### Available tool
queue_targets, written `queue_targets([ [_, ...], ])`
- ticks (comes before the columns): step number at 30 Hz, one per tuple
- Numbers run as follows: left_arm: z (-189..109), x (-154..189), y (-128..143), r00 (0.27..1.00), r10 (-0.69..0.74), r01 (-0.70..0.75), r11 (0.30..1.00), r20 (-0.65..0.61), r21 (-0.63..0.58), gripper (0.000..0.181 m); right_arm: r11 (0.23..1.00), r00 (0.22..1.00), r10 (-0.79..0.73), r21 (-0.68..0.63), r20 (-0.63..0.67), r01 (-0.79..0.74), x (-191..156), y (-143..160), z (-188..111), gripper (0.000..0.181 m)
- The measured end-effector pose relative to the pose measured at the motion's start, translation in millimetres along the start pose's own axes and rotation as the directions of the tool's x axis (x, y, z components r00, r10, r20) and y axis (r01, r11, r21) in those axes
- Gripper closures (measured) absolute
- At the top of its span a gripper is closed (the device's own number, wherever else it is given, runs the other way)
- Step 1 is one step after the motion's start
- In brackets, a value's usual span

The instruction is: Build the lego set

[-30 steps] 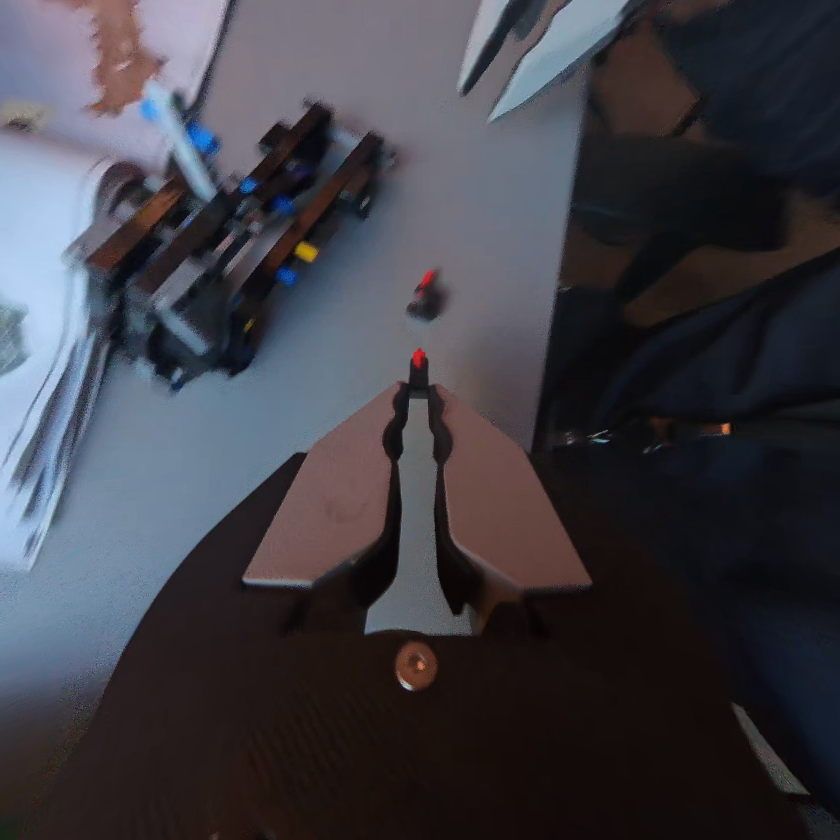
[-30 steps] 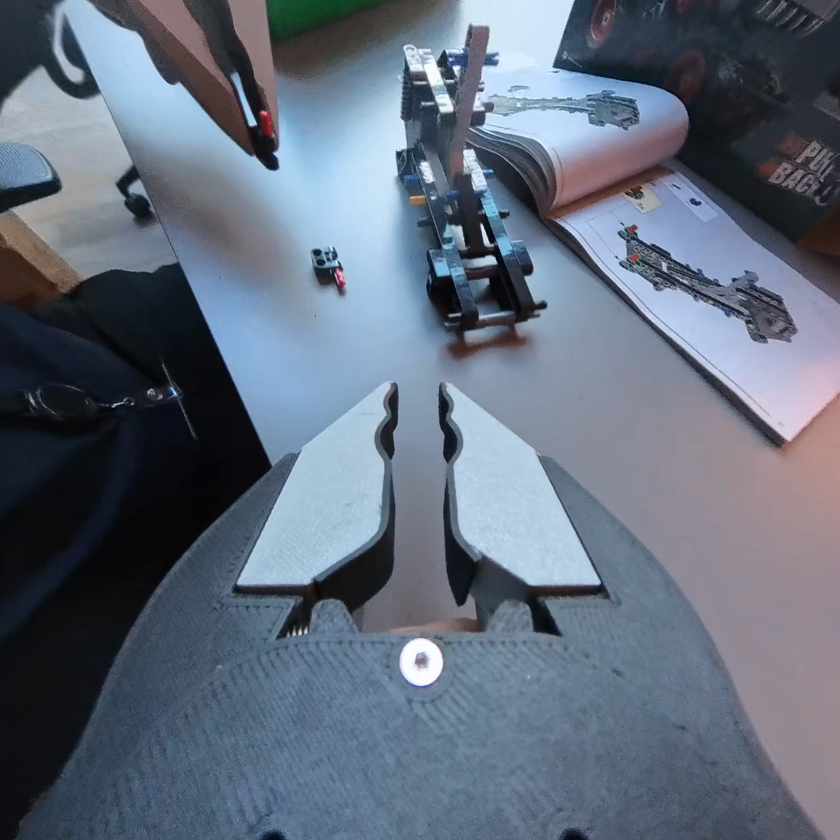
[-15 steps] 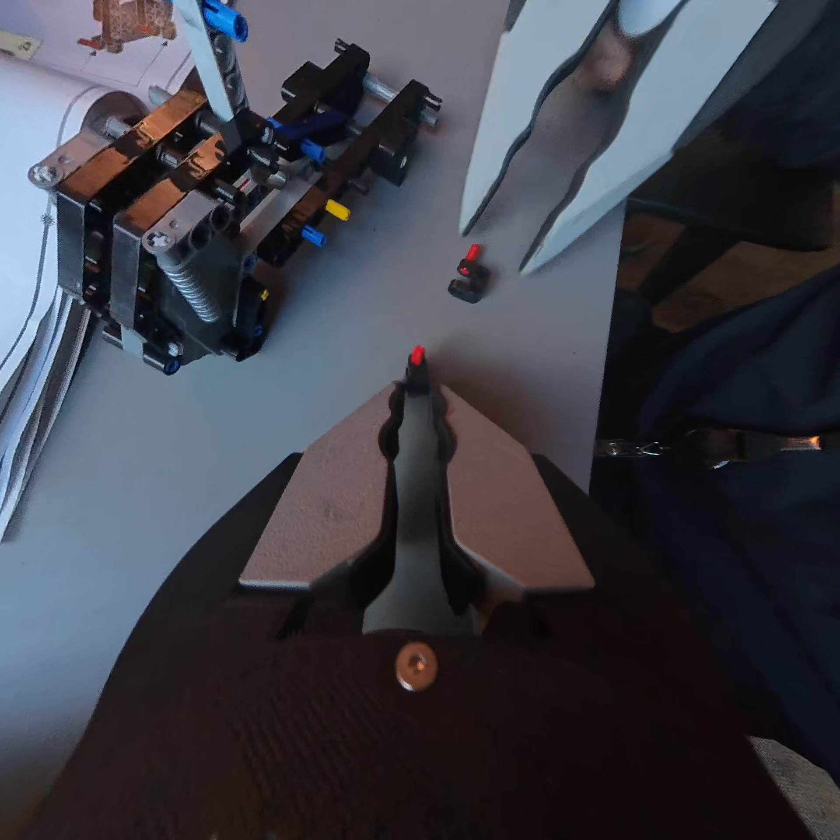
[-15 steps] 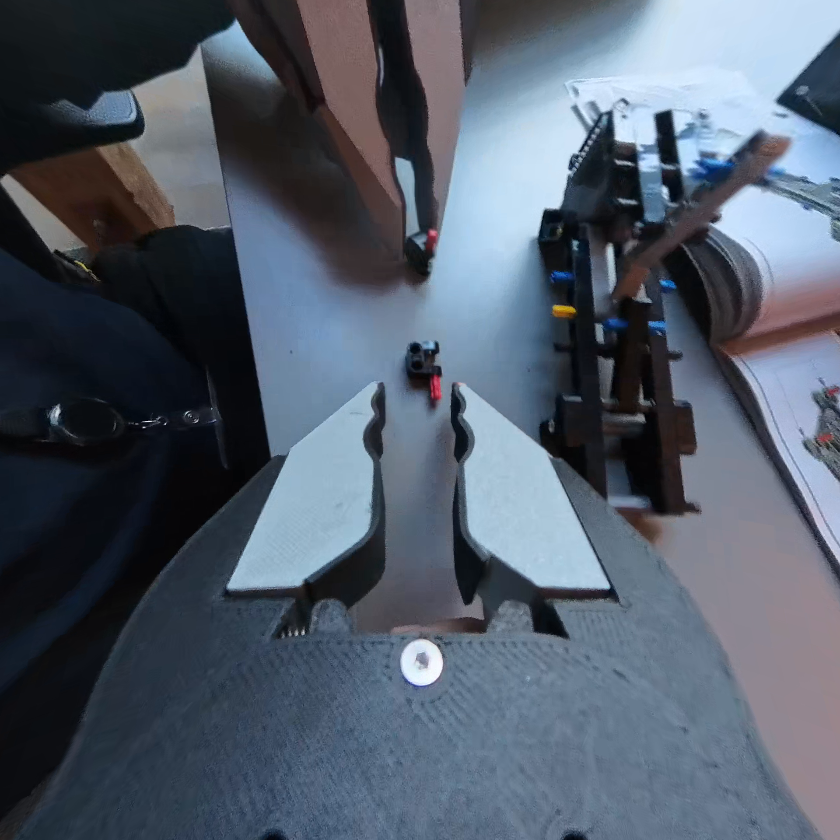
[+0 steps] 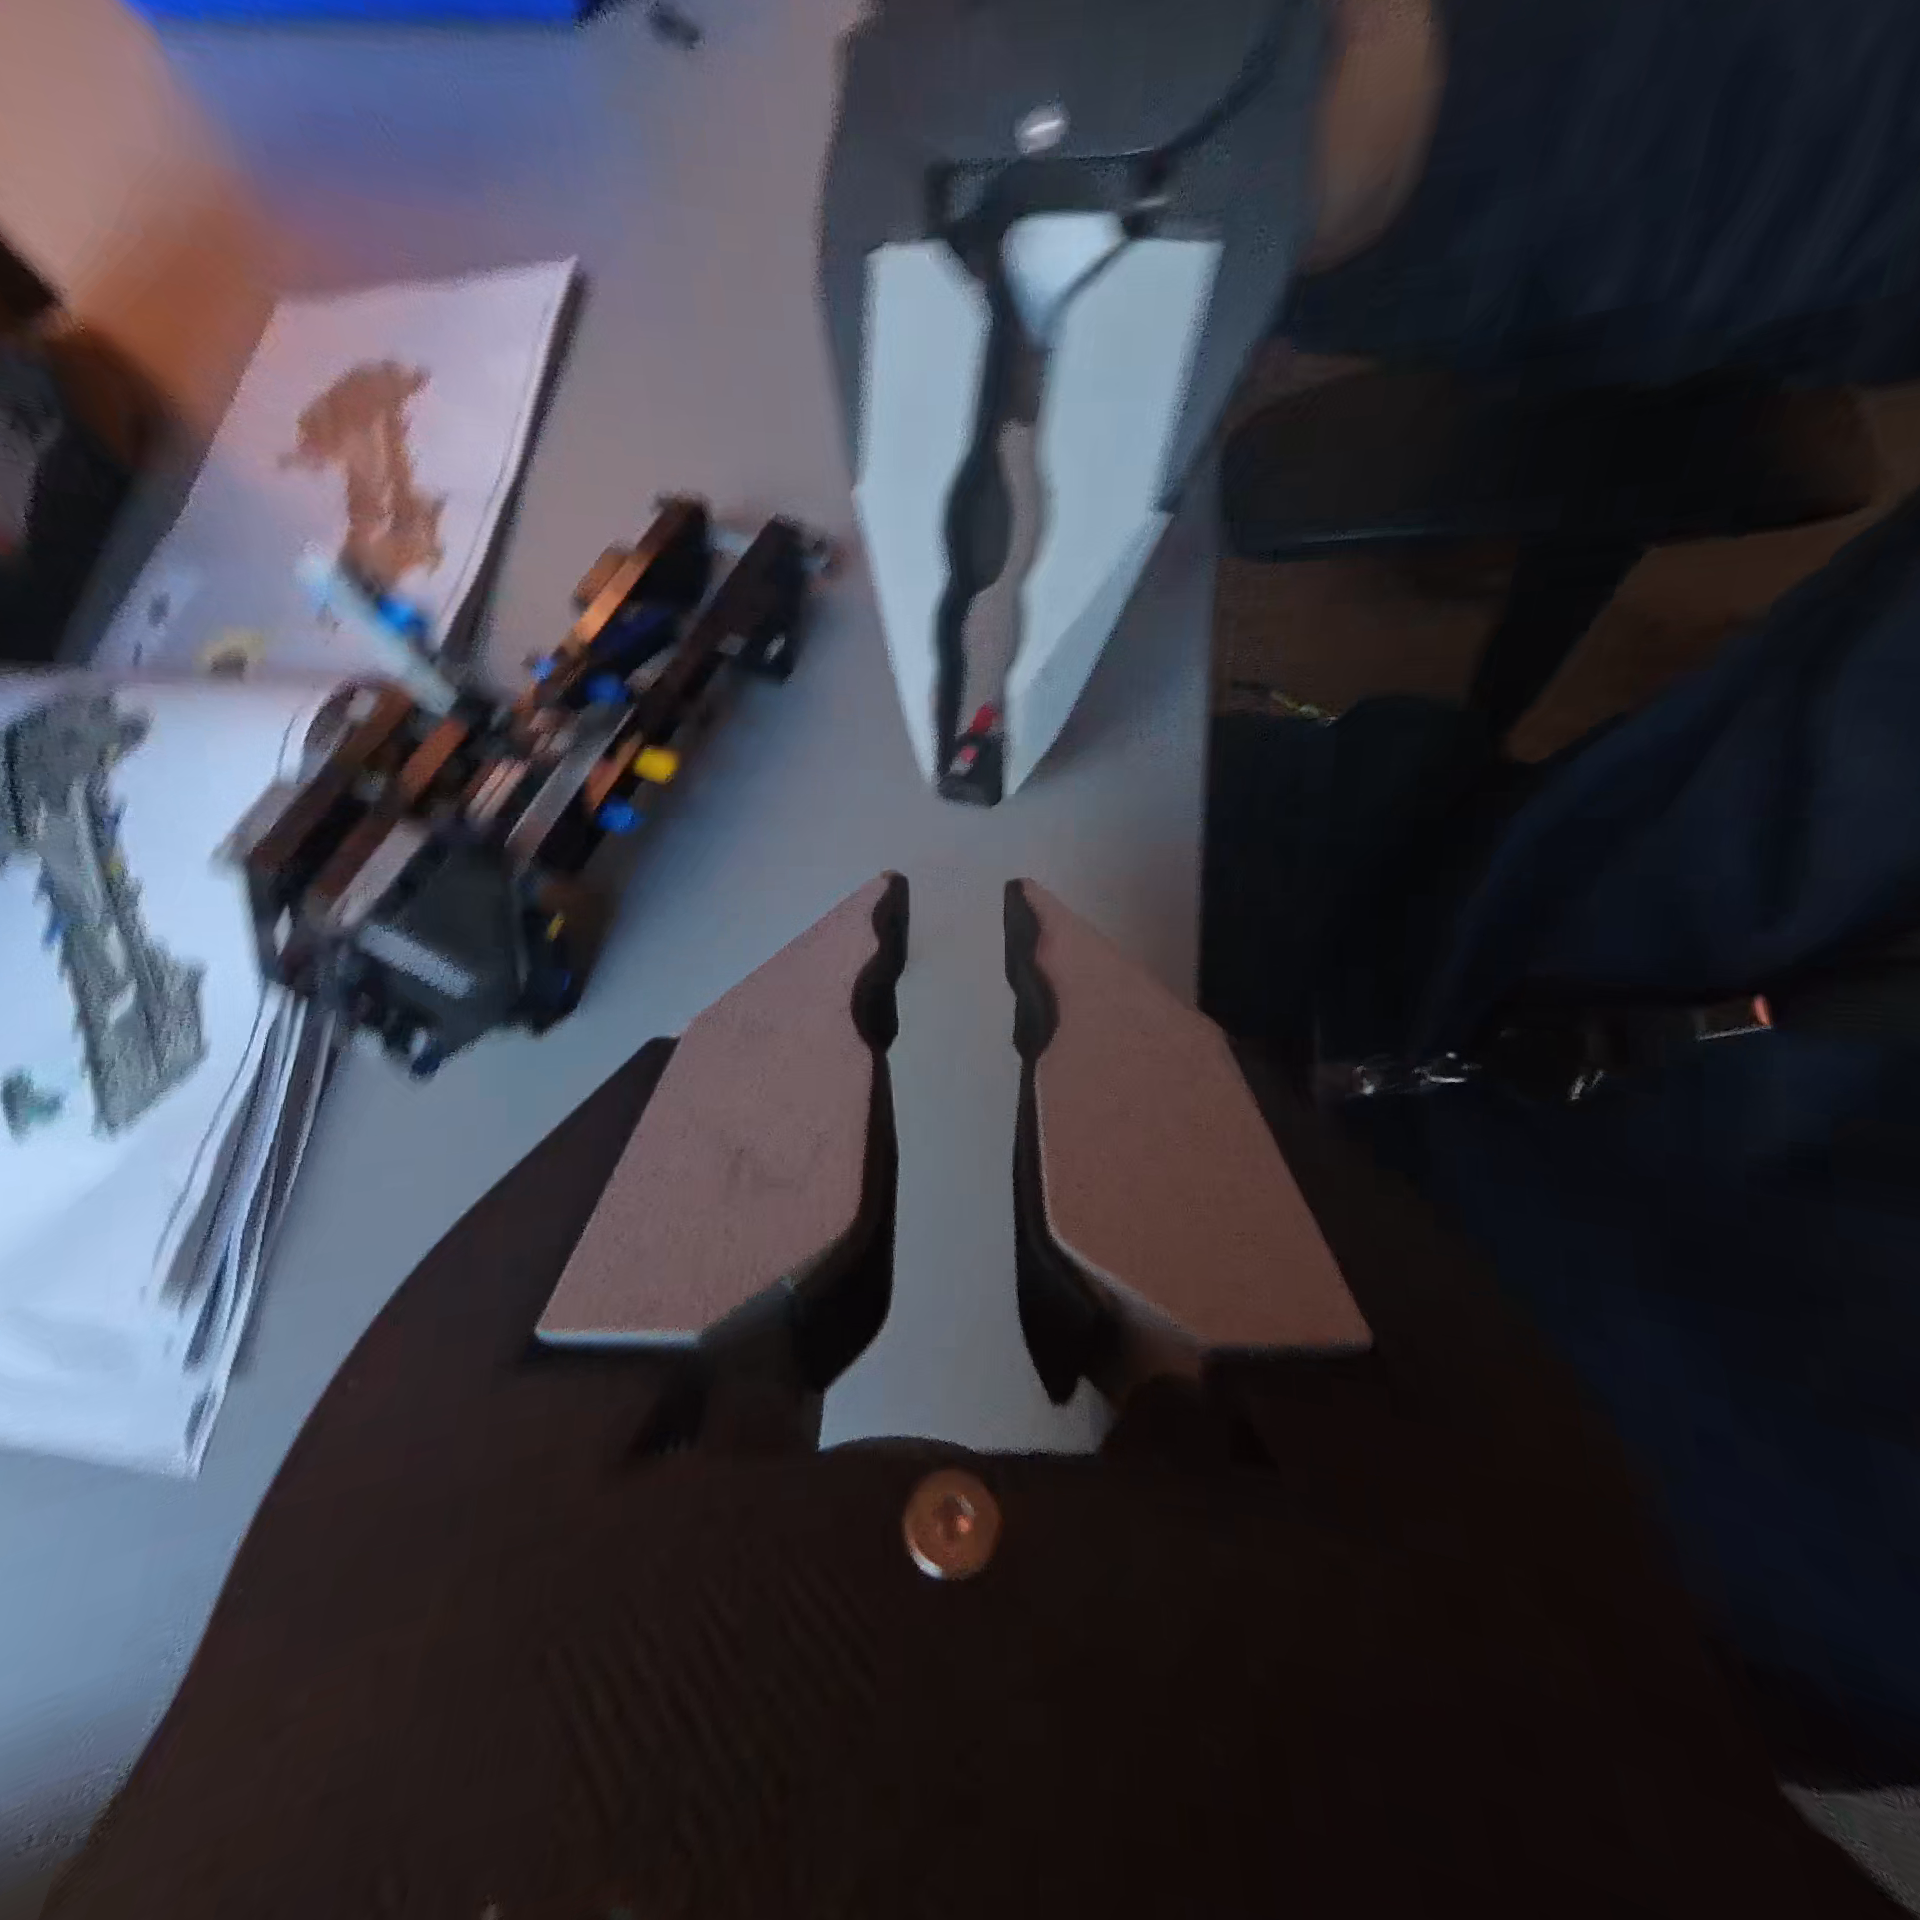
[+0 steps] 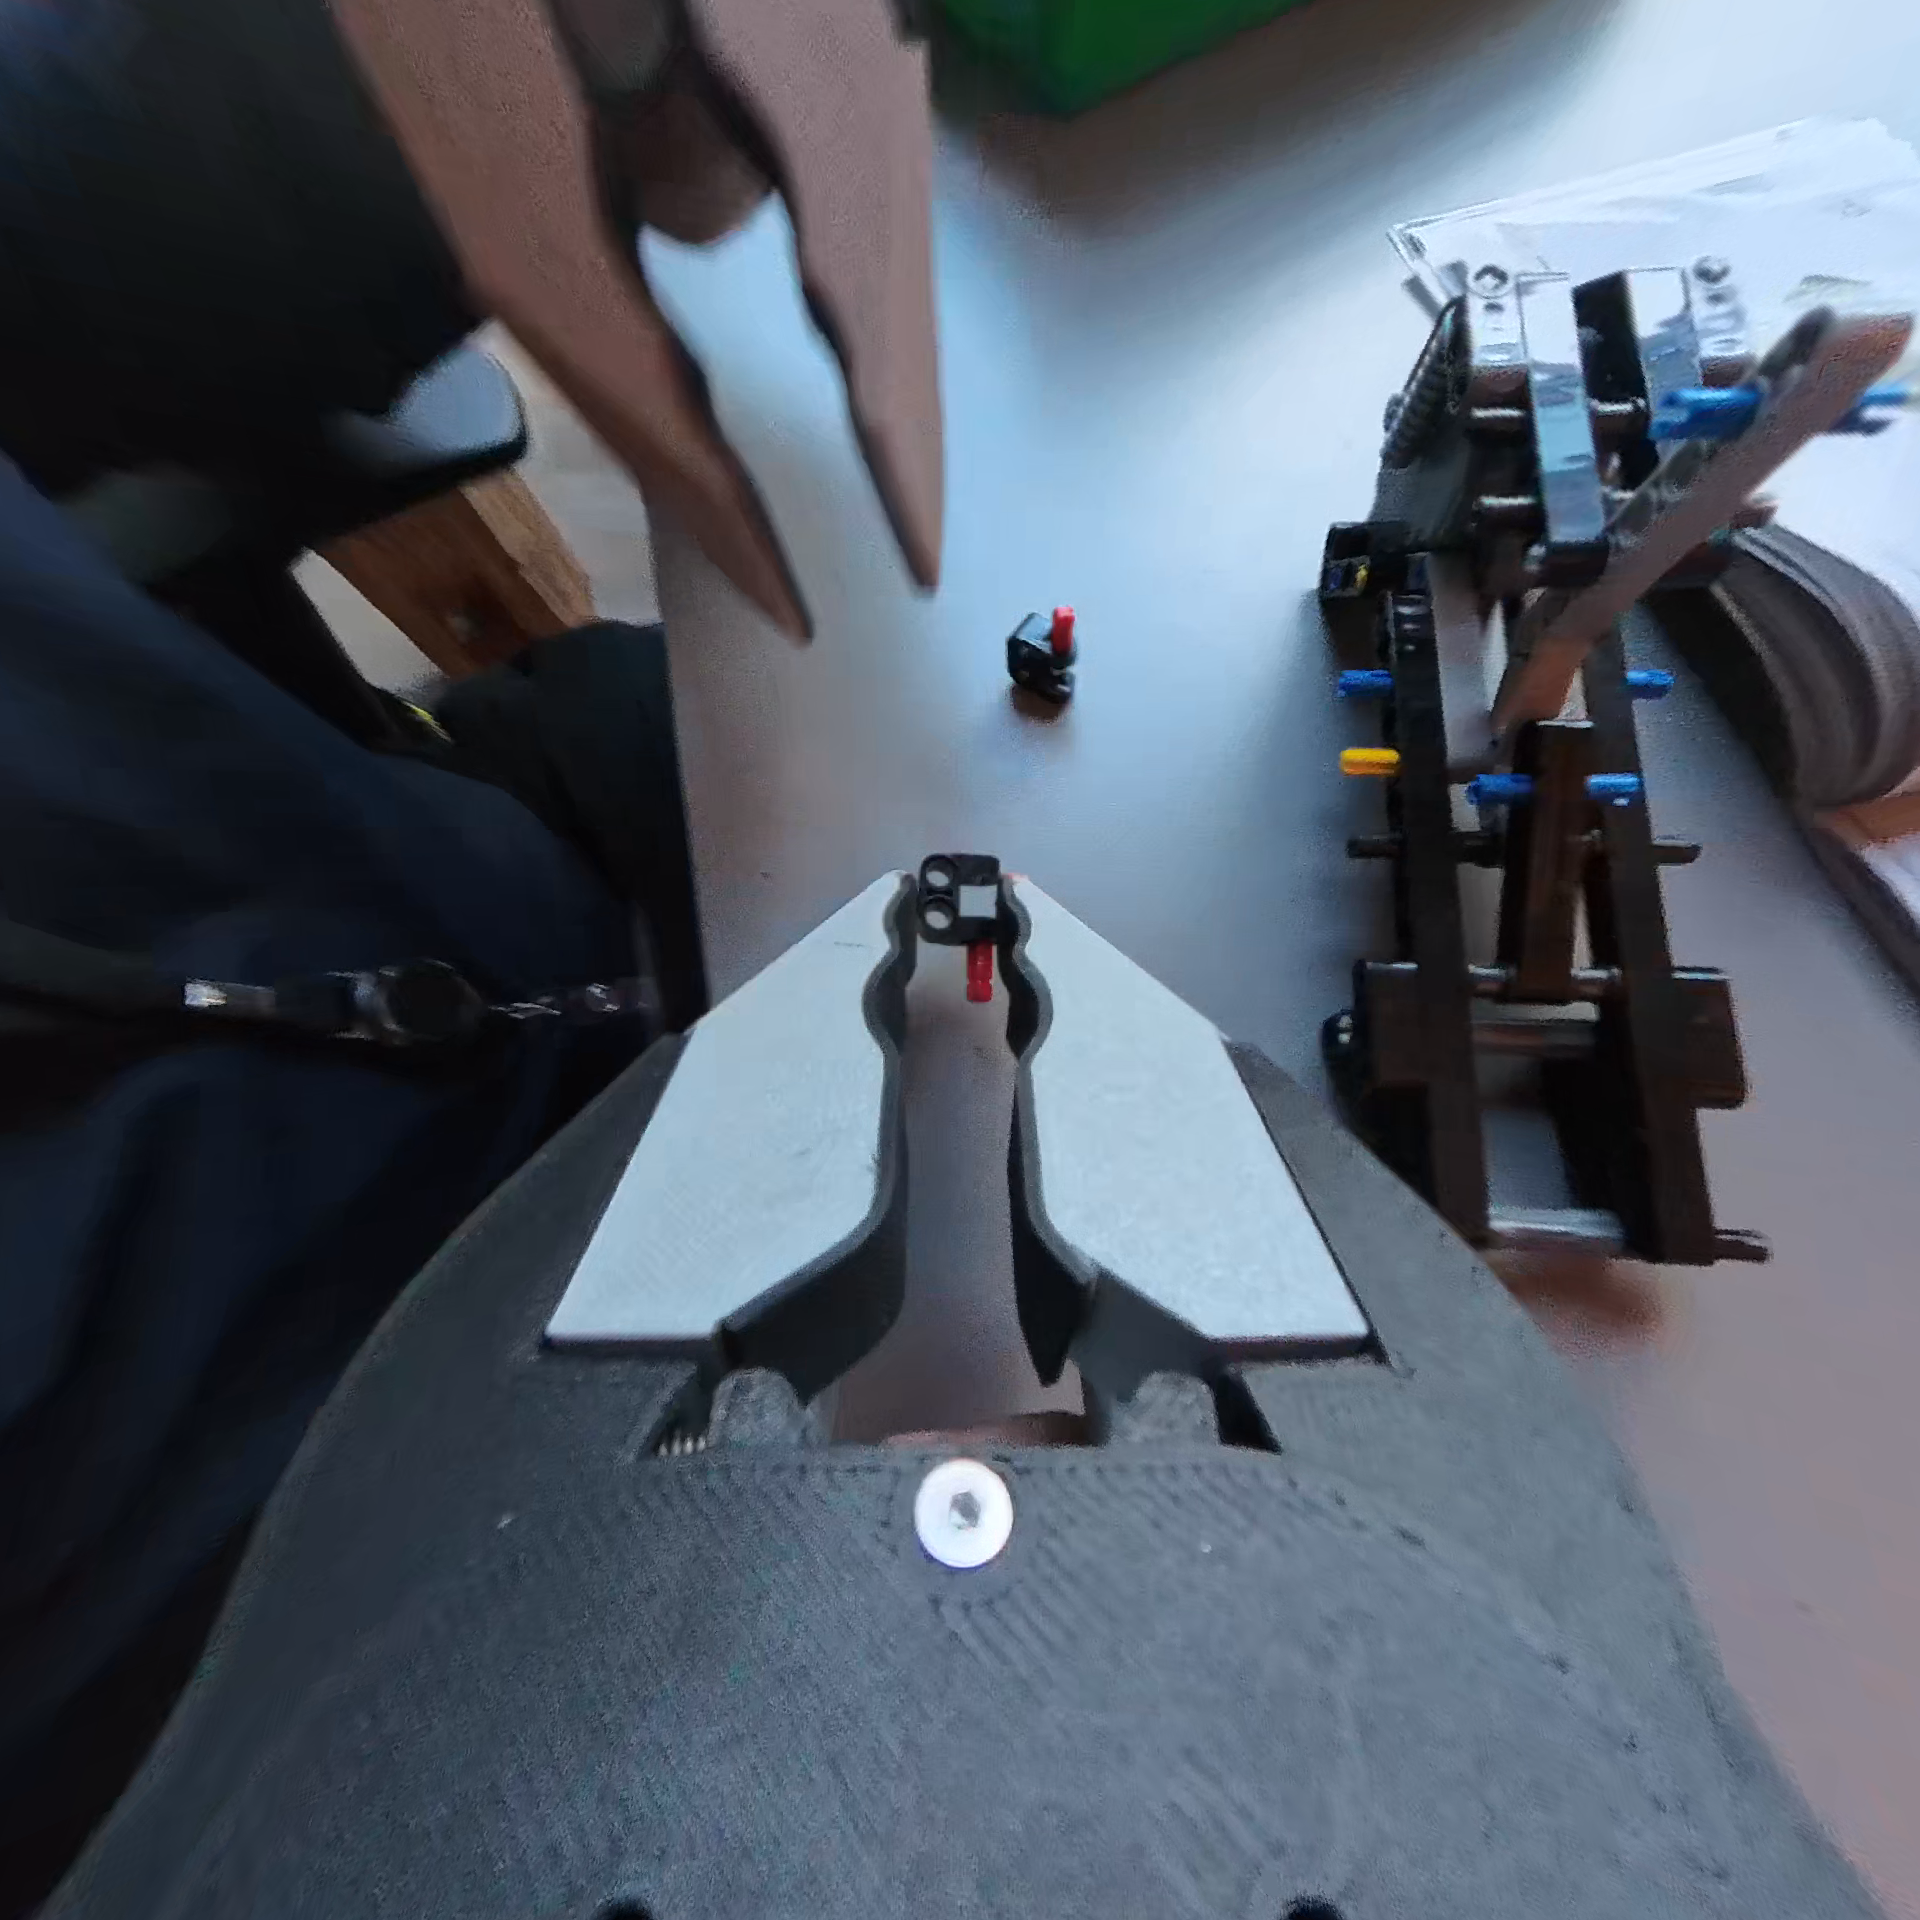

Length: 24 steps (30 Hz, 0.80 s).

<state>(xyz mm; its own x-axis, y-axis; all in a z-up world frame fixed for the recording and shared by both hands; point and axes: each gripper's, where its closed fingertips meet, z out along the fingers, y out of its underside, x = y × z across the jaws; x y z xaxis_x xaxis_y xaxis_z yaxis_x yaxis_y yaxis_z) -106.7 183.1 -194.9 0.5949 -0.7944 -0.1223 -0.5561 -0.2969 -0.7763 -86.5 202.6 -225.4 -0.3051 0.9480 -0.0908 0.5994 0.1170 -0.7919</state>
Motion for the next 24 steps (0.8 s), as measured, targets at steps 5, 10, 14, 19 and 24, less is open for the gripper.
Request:
queue_targets([
  [5, 28, 17, -8, 0.956, 0.28, -0.277, 0.96, 0.083, -0.048, 0.162, 0.982, 0.972, 0.171, 0.048, 0.159, -0.18, -12, -5, -12, 0.17],
  [10, 40, 25, -15, 0.923, 0.368, -0.365, 0.93, 0.113, -0.049, 0.163, 0.952, 0.917, 0.281, 0.041, 0.284, -0.304, -24, -4, -18, 0.17],
  [14, 46, 28, -17, 0.902, 0.419, -0.415, 0.908, 0.106, -0.057, 0.172, 0.948, 0.912, 0.297, 0.031, 0.282, -0.318, -24, -1, -18, 0.17],
  [19, 48, 27, -19, 0.893, 0.431, -0.432, 0.902, 0.132, -0.025, 0.176, 0.961, 0.933, 0.249, 0.058, 0.261, -0.272, -21, -2, -21, 0.171],
  [24, 36, 9, -26, 0.921, 0.326, -0.349, 0.933, 0.215, 0.081, 0.176, 0.963, 0.977, 0.11, 0.223, 0.185, -0.151, -3, -24, -40, 0.161],
])
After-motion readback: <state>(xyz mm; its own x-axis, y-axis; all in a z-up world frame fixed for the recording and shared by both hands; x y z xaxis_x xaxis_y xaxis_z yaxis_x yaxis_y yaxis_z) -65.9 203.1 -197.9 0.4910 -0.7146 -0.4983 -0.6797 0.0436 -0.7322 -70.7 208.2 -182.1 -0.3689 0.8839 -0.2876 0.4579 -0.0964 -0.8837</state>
